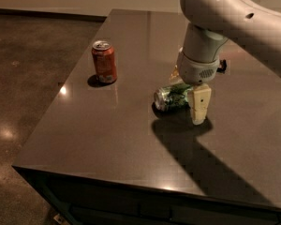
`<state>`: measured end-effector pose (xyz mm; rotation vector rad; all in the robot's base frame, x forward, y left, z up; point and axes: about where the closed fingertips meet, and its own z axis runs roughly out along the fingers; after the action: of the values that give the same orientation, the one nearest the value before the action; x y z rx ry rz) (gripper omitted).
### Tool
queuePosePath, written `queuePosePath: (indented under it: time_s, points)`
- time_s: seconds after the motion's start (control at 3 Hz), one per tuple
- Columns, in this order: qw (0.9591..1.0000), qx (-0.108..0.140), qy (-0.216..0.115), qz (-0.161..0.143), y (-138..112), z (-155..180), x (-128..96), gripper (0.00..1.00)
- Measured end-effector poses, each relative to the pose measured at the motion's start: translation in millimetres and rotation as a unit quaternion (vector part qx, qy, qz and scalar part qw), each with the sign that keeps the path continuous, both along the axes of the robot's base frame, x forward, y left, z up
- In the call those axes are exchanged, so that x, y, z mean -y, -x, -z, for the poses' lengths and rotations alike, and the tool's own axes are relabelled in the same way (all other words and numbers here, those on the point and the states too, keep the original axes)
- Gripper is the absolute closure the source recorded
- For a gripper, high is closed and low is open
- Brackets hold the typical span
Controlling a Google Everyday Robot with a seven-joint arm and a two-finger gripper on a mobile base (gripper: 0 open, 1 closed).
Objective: Place green can upright
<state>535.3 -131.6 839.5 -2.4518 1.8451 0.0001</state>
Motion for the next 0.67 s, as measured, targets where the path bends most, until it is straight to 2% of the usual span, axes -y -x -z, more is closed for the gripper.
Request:
queuePosePath:
  time_s: [0.33, 0.67]
  points:
    - [1.0000, 0.002, 0.006, 0.000, -2.8, 5.2, 1.8, 0.33]
    - [0.9999, 0.012, 0.009, -0.002, -6.7, 3.0, 2.2, 0.57]
